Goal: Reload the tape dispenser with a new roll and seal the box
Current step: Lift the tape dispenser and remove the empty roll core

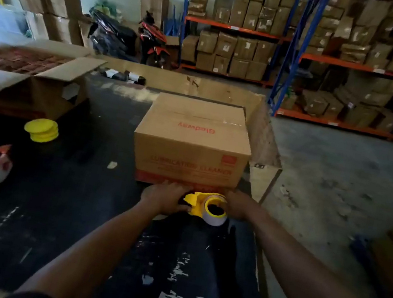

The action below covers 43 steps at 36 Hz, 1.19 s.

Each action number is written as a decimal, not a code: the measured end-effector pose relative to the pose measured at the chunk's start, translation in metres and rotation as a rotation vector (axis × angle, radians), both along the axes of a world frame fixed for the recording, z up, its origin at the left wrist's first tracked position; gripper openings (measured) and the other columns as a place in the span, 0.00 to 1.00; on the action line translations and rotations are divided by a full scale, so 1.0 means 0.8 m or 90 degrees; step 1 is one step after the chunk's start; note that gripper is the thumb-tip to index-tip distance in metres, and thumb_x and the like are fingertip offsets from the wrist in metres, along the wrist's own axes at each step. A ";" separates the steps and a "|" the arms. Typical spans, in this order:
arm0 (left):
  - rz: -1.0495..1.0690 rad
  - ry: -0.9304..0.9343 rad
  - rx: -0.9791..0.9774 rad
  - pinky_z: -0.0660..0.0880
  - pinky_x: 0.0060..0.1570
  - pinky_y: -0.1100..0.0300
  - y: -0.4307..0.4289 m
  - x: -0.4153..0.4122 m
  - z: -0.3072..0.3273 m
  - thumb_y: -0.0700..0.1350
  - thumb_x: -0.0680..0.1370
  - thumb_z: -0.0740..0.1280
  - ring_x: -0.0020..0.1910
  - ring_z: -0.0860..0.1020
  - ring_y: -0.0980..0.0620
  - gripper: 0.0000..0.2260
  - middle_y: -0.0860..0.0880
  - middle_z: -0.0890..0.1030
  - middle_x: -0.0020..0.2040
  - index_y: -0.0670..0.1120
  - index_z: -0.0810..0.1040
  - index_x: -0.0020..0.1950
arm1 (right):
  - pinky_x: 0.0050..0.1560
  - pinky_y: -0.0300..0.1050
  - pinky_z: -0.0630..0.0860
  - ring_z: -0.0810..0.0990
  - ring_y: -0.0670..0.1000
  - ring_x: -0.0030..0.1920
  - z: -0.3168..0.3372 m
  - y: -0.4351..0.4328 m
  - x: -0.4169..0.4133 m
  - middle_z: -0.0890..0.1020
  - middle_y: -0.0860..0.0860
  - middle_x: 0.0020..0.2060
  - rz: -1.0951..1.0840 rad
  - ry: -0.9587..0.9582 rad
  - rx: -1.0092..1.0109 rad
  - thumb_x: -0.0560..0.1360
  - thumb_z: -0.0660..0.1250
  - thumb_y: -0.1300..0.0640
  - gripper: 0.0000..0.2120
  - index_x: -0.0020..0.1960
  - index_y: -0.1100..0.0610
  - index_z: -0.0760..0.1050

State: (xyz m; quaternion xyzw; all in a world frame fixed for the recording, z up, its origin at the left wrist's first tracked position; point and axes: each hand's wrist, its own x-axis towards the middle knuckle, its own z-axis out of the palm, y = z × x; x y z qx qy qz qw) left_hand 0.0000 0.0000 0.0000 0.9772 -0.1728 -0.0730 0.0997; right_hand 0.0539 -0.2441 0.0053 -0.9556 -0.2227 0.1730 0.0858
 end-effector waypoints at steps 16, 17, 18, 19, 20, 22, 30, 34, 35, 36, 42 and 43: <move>-0.002 -0.102 -0.055 0.74 0.59 0.48 -0.003 0.004 0.000 0.50 0.81 0.67 0.62 0.79 0.41 0.16 0.44 0.82 0.63 0.47 0.75 0.68 | 0.50 0.62 0.83 0.85 0.61 0.52 -0.034 -0.012 0.066 0.74 0.60 0.67 -0.017 0.140 0.021 0.69 0.62 0.40 0.34 0.72 0.43 0.54; -0.011 -0.117 -0.083 0.75 0.59 0.48 0.000 0.004 0.005 0.49 0.81 0.67 0.61 0.79 0.41 0.16 0.45 0.82 0.63 0.48 0.76 0.68 | 0.48 0.62 0.84 0.86 0.60 0.51 -0.020 -0.009 0.061 0.75 0.58 0.67 -0.021 0.155 0.024 0.68 0.61 0.38 0.33 0.71 0.37 0.55; -0.020 -0.138 -0.117 0.76 0.58 0.48 0.003 0.003 0.011 0.48 0.81 0.68 0.60 0.80 0.42 0.15 0.45 0.83 0.62 0.49 0.76 0.67 | 0.46 0.60 0.84 0.86 0.58 0.49 0.006 -0.003 0.048 0.76 0.58 0.66 -0.029 0.169 0.029 0.69 0.60 0.39 0.30 0.70 0.35 0.57; -0.028 -0.164 -0.159 0.77 0.58 0.49 0.006 0.002 0.015 0.47 0.80 0.68 0.59 0.81 0.43 0.14 0.46 0.84 0.61 0.49 0.77 0.66 | 0.41 0.57 0.85 0.86 0.56 0.45 0.041 0.007 0.024 0.78 0.58 0.63 -0.033 0.176 0.014 0.74 0.59 0.42 0.26 0.70 0.36 0.59; -0.027 -0.185 -0.201 0.77 0.56 0.51 0.008 0.000 0.019 0.46 0.80 0.69 0.58 0.82 0.45 0.13 0.47 0.84 0.59 0.49 0.78 0.65 | 0.36 0.53 0.85 0.86 0.54 0.40 0.073 0.016 0.001 0.79 0.59 0.59 -0.032 0.187 -0.009 0.80 0.58 0.46 0.20 0.71 0.41 0.62; -0.014 -0.230 -0.284 0.76 0.54 0.56 0.011 -0.008 0.025 0.44 0.79 0.70 0.57 0.82 0.48 0.14 0.49 0.85 0.58 0.48 0.78 0.64 | 0.32 0.51 0.84 0.83 0.52 0.33 0.105 0.026 -0.013 0.81 0.61 0.50 -0.035 0.190 -0.014 0.85 0.55 0.52 0.14 0.68 0.55 0.68; 0.280 -0.233 -0.678 0.78 0.48 0.68 0.003 -0.028 0.049 0.39 0.77 0.74 0.51 0.80 0.55 0.20 0.43 0.76 0.61 0.41 0.70 0.64 | 0.36 0.45 0.75 0.77 0.50 0.40 0.203 0.041 -0.016 0.78 0.54 0.49 0.031 -0.063 0.004 0.83 0.59 0.54 0.09 0.62 0.54 0.67; 0.184 0.114 -0.820 0.80 0.62 0.51 -0.005 -0.017 0.092 0.49 0.75 0.76 0.65 0.81 0.47 0.27 0.48 0.82 0.66 0.46 0.74 0.72 | 0.49 0.54 0.78 0.77 0.55 0.49 0.251 0.052 -0.016 0.74 0.56 0.58 0.025 -0.123 0.044 0.84 0.59 0.57 0.17 0.71 0.56 0.64; 0.150 0.160 -0.857 0.80 0.63 0.48 -0.010 -0.015 0.105 0.52 0.73 0.77 0.66 0.81 0.47 0.31 0.48 0.82 0.67 0.46 0.74 0.74 | 0.51 0.58 0.79 0.78 0.56 0.50 0.259 0.053 -0.016 0.73 0.57 0.59 0.022 -0.134 0.045 0.83 0.59 0.57 0.17 0.72 0.55 0.63; 0.127 0.184 -0.885 0.80 0.63 0.47 -0.016 -0.013 0.119 0.54 0.72 0.78 0.66 0.82 0.47 0.34 0.47 0.82 0.68 0.45 0.73 0.74 | 0.50 0.61 0.80 0.79 0.58 0.49 0.266 0.055 -0.018 0.72 0.57 0.60 0.022 -0.136 0.047 0.84 0.59 0.56 0.18 0.72 0.54 0.62; 0.098 0.062 -0.924 0.82 0.59 0.54 -0.026 -0.006 0.167 0.45 0.80 0.71 0.62 0.84 0.44 0.17 0.43 0.86 0.59 0.39 0.80 0.67 | 0.42 0.54 0.84 0.83 0.58 0.45 0.315 0.063 -0.032 0.70 0.59 0.63 0.016 -0.088 0.075 0.85 0.59 0.48 0.24 0.77 0.52 0.55; 0.091 0.046 -0.927 0.82 0.57 0.56 -0.026 -0.006 0.170 0.45 0.80 0.71 0.60 0.85 0.45 0.17 0.43 0.87 0.58 0.39 0.81 0.66 | 0.43 0.54 0.84 0.84 0.58 0.46 0.323 0.063 -0.035 0.70 0.58 0.63 0.012 -0.079 0.073 0.84 0.60 0.46 0.27 0.78 0.52 0.54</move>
